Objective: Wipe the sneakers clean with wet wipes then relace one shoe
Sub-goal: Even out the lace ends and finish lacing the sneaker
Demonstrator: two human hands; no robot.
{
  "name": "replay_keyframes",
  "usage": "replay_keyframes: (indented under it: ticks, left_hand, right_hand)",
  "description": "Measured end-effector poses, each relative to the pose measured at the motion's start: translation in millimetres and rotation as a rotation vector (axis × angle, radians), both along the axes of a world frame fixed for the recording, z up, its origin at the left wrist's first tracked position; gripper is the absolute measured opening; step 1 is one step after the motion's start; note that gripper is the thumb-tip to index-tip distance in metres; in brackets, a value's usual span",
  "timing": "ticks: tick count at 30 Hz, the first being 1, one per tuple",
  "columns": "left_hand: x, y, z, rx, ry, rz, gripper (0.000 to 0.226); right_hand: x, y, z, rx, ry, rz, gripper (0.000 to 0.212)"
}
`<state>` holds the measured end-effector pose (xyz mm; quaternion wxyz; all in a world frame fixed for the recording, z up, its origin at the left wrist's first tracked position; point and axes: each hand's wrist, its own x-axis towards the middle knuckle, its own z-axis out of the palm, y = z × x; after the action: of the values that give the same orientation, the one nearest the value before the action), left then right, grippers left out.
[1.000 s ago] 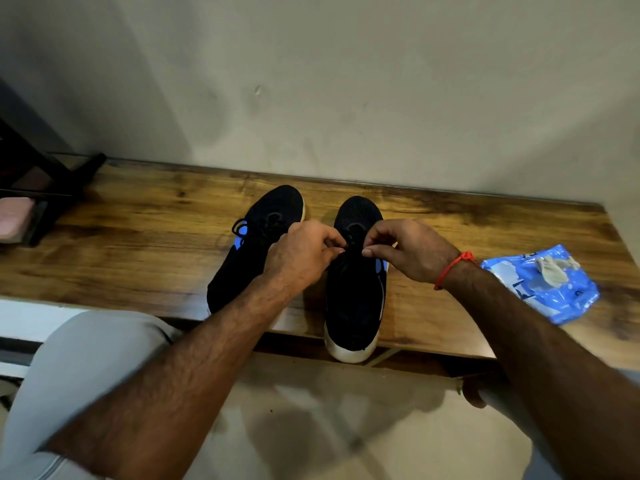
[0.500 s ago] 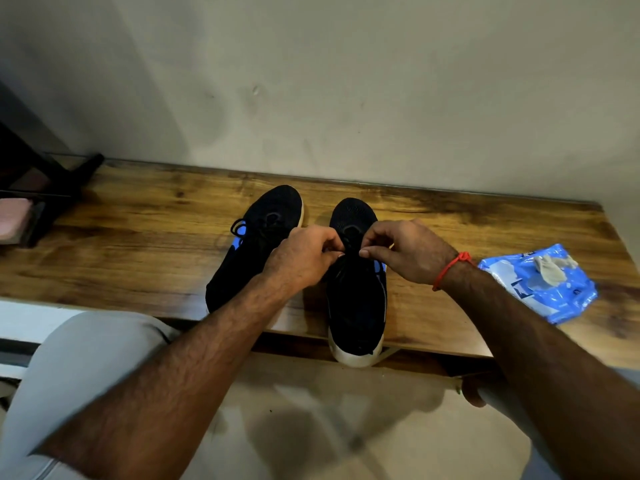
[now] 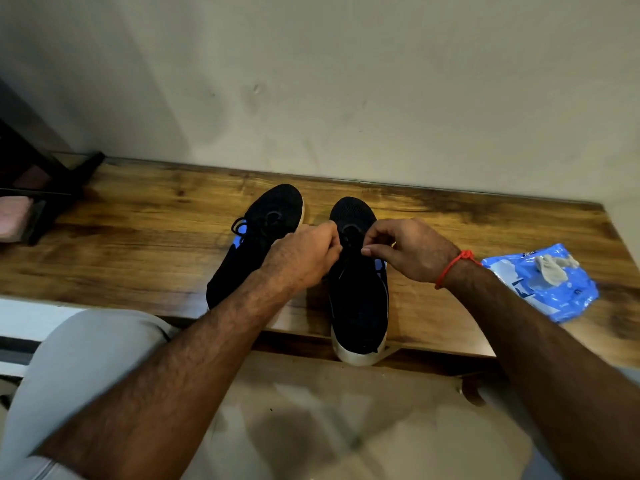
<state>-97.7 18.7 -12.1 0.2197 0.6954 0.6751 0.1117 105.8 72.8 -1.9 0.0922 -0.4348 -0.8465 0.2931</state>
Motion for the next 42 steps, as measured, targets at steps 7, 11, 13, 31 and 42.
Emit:
replay_keyframes:
  ticks: [7, 11, 13, 31, 42]
  left_hand:
    - [-2.1, 3.2, 12.5, 0.032, -0.083, 0.018, 0.010]
    - [-2.4, -2.7, 12.5, 0.182, 0.050, 0.022, 0.015]
    - [-2.1, -2.9, 10.2, 0.201, 0.131, 0.014, 0.017]
    - [8.3, -9.1, 5.0, 0.171, 0.411, 0.160, 0.019]
    - [-14.4, 0.4, 6.0, 0.136, -0.001, 0.018, 0.043]
  right_hand:
    - [-0.1, 0.1, 2.5, 0.029, -0.044, 0.007, 0.009]
    - [-0.3, -2.9, 2.1, 0.210, -0.097, 0.006, 0.009]
    - [-0.6, -6.8, 1.9, 0.345, -0.170, -0.050, 0.011]
    - [-2.1, -23.5, -22.5, 0.580, -0.478, -0.202, 0.025]
    - [5.8, -17.2, -3.2, 0.292, 0.119, -0.075, 0.066]
